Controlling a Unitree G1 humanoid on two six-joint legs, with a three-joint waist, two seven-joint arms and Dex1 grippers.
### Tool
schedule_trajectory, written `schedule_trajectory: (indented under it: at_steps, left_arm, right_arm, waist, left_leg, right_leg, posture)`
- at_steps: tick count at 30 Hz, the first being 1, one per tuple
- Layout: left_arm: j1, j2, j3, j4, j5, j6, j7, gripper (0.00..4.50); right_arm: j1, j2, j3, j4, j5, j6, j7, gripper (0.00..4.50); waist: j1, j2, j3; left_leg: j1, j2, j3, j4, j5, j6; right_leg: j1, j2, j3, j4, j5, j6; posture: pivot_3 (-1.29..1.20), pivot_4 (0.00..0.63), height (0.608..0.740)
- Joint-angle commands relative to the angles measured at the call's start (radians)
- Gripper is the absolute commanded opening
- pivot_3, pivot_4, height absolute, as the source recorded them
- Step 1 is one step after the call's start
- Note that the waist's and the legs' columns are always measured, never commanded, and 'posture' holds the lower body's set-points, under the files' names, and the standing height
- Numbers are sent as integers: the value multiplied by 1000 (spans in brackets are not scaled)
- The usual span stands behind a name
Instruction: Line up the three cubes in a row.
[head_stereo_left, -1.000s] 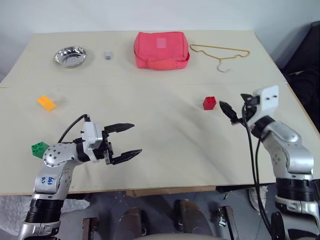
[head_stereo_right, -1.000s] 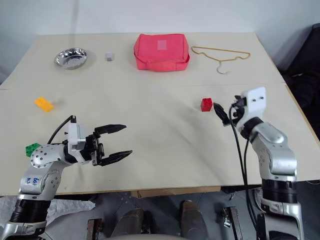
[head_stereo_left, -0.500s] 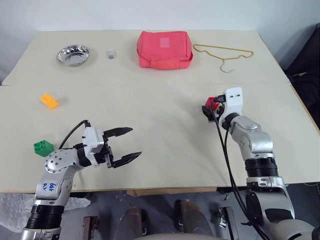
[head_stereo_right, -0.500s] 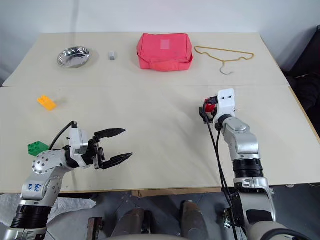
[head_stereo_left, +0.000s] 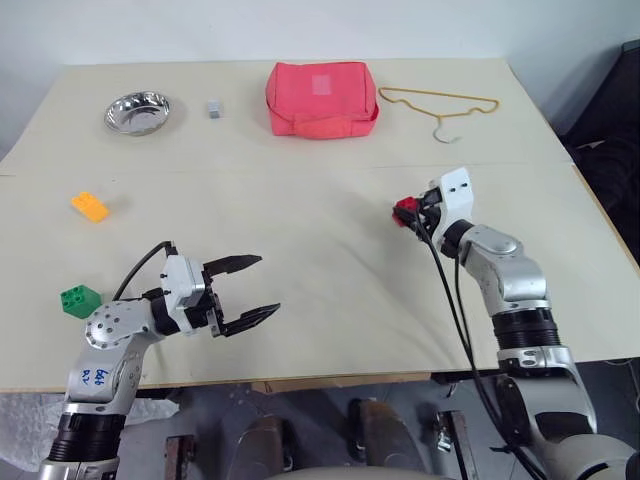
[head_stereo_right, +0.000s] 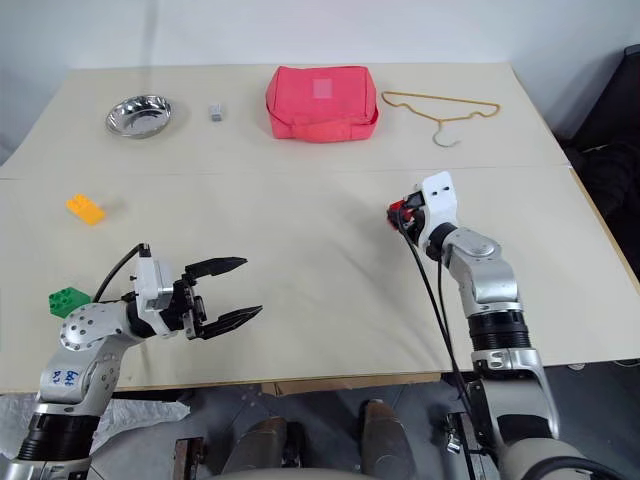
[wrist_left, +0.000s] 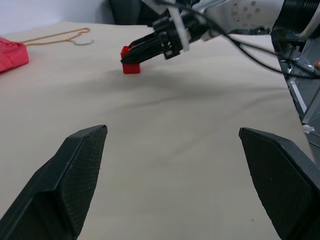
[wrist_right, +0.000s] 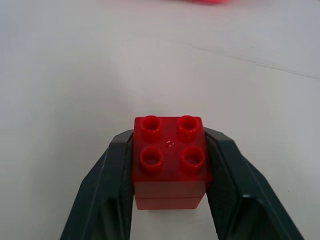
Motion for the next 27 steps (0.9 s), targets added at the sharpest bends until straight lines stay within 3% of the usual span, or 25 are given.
schedule_trajectory:
  at_steps: [1,4,7,12,19,23,27]
  left_arm:
    - [17,13,34,-14,2,-23,0,4500]
    - [48,17,55,-9,2,-32,-2,4500]
    - [78,15,65,-14,2,-42,0,4500]
    - [103,10,73,-26,7,-59,13,4500]
    - [112,21,89,-17,4,-70,8,4500]
    - [107,28,97,-15,0,-66,5,4500]
    - [164,22,176,-72,-16,-69,62,4500]
  right_arm:
    - [-19,-71,82,-46,47,-110,353,1506]
    - [-54,-114,154,35,9,-278,580,1506]
    - [-101,-100,182,165,-19,-405,682,1506]
    - [-143,-59,190,367,-79,-624,727,1506]
    - [-177,-31,184,493,-97,-703,744,1506]
    - [-198,-17,138,492,-44,-689,760,2804]
    - [-174,-36,30,344,98,-549,779,4094]
  waist:
    - [1,0,0]
    - [-1,0,0]
    - [-1,0,0]
    - [1,0,0]
    - [-3,0,0]
    - [-3,0,0]
    - [-2,0,1]
  left_leg:
    - [0,0,0,0,0,0]
    - [0,0,0,0,0,0]
    - [0,0,0,0,0,0]
    - [0,0,-1,0,0,0]
    - [2,0,-2,0,0,0]
    - [2,0,-3,1,0,0]
    - [0,0,-4,1,0,0]
  right_leg:
    - [0,0,0,0,0,0]
    - [1,0,-1,-1,0,0]
    - [1,0,-1,-2,0,0]
    - [1,-2,-3,-2,0,0]
    - [3,-3,-4,-2,0,0]
    - [4,-4,-5,-1,0,0]
    - [3,-6,-12,-1,0,0]
  posture:
    - [0,150,740]
    - [0,150,740]
    - [0,150,740]
    - [0,150,740]
    - [0,150,740]
    - [0,150,740]
    - [0,150,740]
